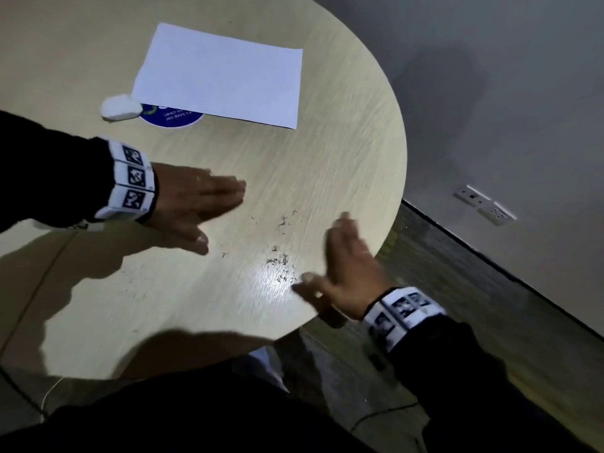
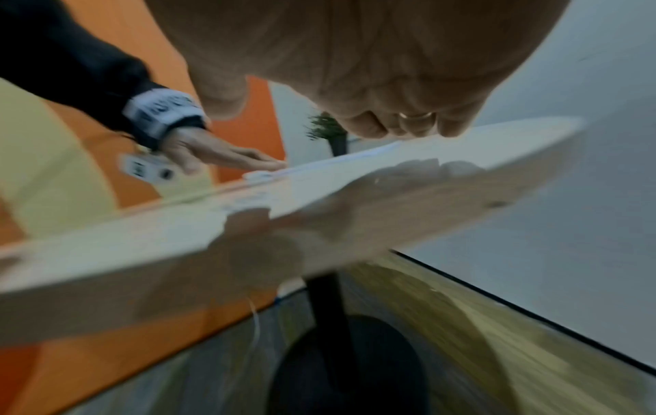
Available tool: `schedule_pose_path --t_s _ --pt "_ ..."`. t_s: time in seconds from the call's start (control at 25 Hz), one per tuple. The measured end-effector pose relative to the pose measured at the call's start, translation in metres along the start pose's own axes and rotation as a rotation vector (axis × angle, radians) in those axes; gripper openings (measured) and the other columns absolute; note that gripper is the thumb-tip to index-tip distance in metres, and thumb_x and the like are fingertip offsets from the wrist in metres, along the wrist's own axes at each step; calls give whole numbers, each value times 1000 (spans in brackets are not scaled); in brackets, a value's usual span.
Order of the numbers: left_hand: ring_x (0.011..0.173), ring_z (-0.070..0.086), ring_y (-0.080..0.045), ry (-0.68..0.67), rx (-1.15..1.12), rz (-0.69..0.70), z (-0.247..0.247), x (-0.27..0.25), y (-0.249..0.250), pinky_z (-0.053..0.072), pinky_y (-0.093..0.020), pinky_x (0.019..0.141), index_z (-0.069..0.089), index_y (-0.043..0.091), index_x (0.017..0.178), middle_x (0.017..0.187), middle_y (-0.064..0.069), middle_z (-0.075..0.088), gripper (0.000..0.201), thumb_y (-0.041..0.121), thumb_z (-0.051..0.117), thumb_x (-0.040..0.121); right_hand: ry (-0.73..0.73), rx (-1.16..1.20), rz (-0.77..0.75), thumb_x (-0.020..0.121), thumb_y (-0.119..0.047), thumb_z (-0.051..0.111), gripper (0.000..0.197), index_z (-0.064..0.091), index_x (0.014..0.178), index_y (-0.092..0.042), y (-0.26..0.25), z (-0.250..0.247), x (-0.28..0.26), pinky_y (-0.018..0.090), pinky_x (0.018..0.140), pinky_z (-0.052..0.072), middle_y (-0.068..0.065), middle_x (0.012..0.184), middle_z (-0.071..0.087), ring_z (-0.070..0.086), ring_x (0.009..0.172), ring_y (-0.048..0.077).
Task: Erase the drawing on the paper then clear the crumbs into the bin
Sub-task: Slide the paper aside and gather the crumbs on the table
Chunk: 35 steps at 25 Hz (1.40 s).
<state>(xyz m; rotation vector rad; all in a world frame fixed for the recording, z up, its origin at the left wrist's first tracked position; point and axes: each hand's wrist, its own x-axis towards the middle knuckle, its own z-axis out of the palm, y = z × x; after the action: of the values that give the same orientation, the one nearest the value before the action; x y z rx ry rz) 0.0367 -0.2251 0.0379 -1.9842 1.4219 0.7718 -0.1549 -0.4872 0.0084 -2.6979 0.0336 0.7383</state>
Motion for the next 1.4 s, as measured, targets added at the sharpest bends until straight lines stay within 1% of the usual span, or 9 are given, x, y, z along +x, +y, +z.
schedule_pose_path --t_s 0.08,0.16,0.32,0.56,0.8,1.0,1.12,1.24,1.4 --pt "145 -19 -17 18 -80 -124 6 -7 -14 1 -34 118 -31 13 142 148 -2 -37 134 86 -40 31 -16 -75 126 68 -90 21 119 -15 149 -11 15 -7 -4 45 119 -1 5 151 -34 -27 141 21" --pt "146 -18 -18 18 -183 -159 19 -12 -16 2 -33 118 -29 11 144 144 -1 -39 135 90 -33 35 -78 -94 7 72 -88 27 118 -16 149 -9 -13 8 -7 42 119 -6 7 151 -35 -30 140 21" --pt "141 -27 -14 9 -166 27 30 -6 23 1 -37 119 -30 13 143 152 -1 -35 124 91 -25 45 -152 -87 -253 70 -89 21 118 -19 148 -10 -63 21 -3 38 117 -8 7 152 -32 -30 140 20" --pt "148 -8 -18 320 -299 -177 21 25 8 5 -37 118 -7 12 152 160 -6 -14 108 83 27 79 -3 -169 102 75 -79 38 112 -7 151 -12 -15 -49 74 37 119 5 5 158 -19 -12 146 19" --pt "143 -23 -13 125 -263 53 38 -6 38 -2 -38 118 -18 15 150 152 1 -32 113 88 3 67 -246 -286 -390 69 -86 31 117 -13 150 -13 -49 -13 39 34 117 -3 4 155 -27 -21 143 15" --pt "148 -1 -24 207 -420 -354 72 -29 -8 11 -39 120 -13 12 151 158 -7 -21 121 92 8 62 -67 -189 -101 64 -83 33 118 -8 152 -15 -34 -57 80 36 120 2 1 157 -22 -14 145 15" --pt "145 -19 -21 134 -397 -220 92 -33 16 0 -36 117 -19 9 149 152 -7 -32 125 94 -7 57 -167 -238 -272 66 -84 39 119 -10 151 -16 -54 -39 70 35 119 -1 -1 155 -26 -19 143 12" --pt "140 -27 -14 131 -387 -64 96 -41 49 -4 -38 117 -20 12 149 148 -1 -36 110 85 6 71 -325 -340 -518 72 -85 36 117 -13 150 -12 -81 -20 60 34 118 -3 4 155 -27 -21 143 15" --pt "148 -1 -23 339 -525 -503 112 -63 5 13 -42 118 -5 6 152 160 -11 -12 116 89 7 72 -170 -304 -288 74 -81 37 115 -11 150 -10 -89 -61 113 38 120 1 7 156 -23 -15 145 20"
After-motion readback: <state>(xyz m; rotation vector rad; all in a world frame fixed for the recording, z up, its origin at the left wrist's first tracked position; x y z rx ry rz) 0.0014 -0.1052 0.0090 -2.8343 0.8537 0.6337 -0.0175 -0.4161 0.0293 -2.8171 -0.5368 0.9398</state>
